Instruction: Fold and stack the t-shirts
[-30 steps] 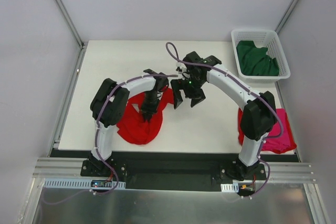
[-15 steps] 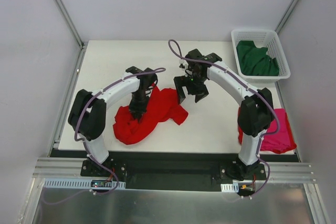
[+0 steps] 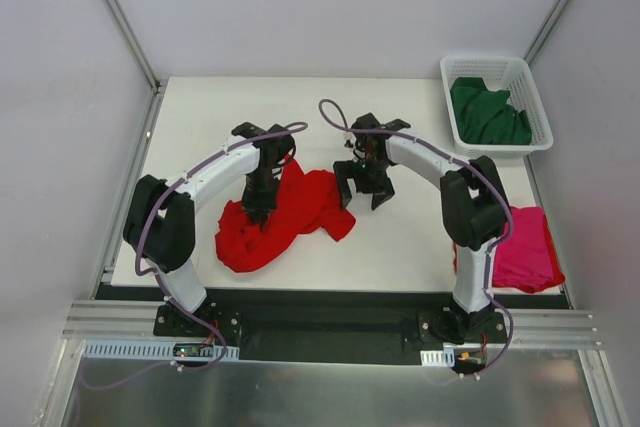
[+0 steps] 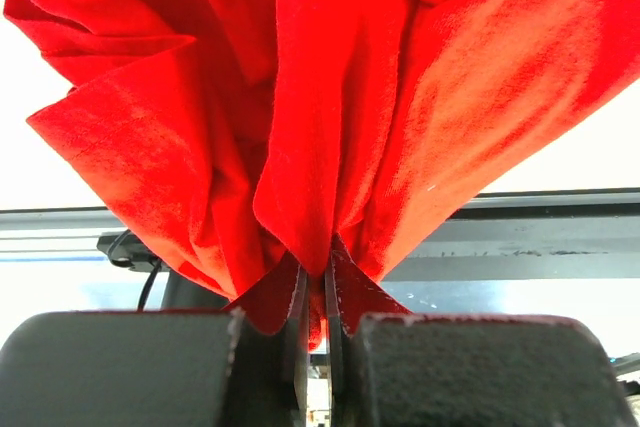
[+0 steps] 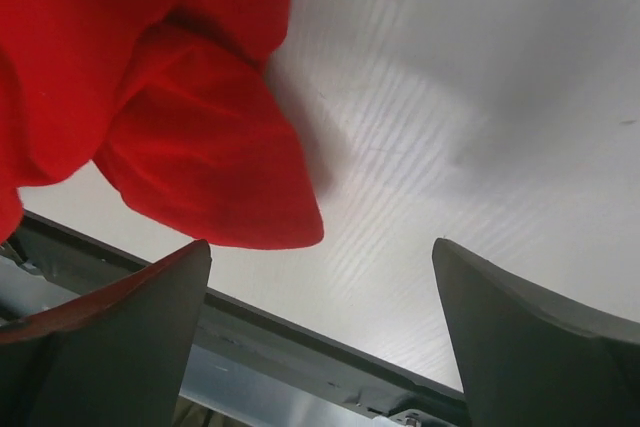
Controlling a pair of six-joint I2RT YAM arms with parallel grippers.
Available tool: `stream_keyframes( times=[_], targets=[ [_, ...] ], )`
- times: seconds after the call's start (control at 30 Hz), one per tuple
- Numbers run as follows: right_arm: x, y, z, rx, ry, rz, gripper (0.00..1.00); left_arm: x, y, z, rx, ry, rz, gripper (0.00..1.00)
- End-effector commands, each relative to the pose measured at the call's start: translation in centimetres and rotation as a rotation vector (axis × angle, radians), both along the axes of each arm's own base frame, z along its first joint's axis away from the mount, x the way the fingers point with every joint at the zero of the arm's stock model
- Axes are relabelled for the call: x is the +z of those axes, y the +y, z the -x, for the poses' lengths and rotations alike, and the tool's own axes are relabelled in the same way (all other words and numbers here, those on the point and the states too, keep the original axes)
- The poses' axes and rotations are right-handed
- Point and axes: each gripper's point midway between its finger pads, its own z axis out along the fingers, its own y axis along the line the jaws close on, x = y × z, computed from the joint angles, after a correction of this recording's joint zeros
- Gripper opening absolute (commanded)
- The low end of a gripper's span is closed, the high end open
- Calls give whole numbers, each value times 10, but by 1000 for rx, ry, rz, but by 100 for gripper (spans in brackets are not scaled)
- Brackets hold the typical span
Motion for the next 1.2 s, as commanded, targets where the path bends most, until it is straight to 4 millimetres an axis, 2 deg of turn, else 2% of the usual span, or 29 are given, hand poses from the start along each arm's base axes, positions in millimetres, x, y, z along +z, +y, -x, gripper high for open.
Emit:
stream_keyframes(
  times=[0.0,0.1,0.2,0.3,0.33,0.37,0.47,0.53,0.57,0.6,0.63,0.67,0.73,0.77,0.8,0.87,0.9,0.93,0.97,1.0,1.07,1.13,1.17],
  targets=[
    [-12,15,22,20,42,-20,96,18,3,0,21,-16,-8,0],
    [-18,21,36,29,71,-27,99,19,5,-5,25,-24,-9,0],
    [-23,25,47,44,79,-26,86,24,12,-16,46,-43,-9,0],
    [-23,23,53,53,70,-14,42,31,22,-31,76,-67,-9,0],
    [-25,17,54,51,65,9,14,32,32,-38,97,-85,-33,0],
    [-25,14,54,55,54,19,2,33,35,-42,100,-89,-34,0],
    [-18,1,63,69,58,57,1,39,49,-61,134,-133,-54,0],
    [-4,-8,69,80,40,68,2,40,57,-71,157,-150,-77,0],
    [-1,-17,79,86,60,90,2,45,64,-81,189,-178,-85,0],
    [4,-23,82,89,51,99,1,44,65,-87,204,-183,-88,0],
    [19,-30,84,87,4,96,1,45,66,-94,221,-196,-87,0],
    [22,-38,93,90,15,114,1,52,66,-105,238,-232,-82,0],
    [38,-46,99,94,-18,108,1,50,66,-119,249,-241,-87,0],
    [40,-52,106,95,-4,121,1,57,63,-130,255,-273,-74,0],
    [40,-55,109,95,-1,125,1,54,62,-136,262,-262,-74,0],
    [39,-53,114,94,10,107,2,60,51,-148,274,-272,-25,0],
    [37,-53,112,90,-4,113,33,60,41,-147,280,-251,24,0],
    [35,-47,104,68,-40,97,56,59,37,-146,290,-242,39,0],
    [32,-45,99,60,-58,90,74,56,37,-144,289,-229,39,0],
    [27,-40,98,59,-63,80,84,53,39,-142,291,-221,29,0],
    [14,-28,87,50,-62,63,98,47,44,-135,279,-202,2,0],
    [10,-12,74,54,-84,41,96,44,51,-131,265,-201,-34,0],
    [0,-7,71,56,-65,52,96,45,53,-130,261,-205,-39,0]
  ],
)
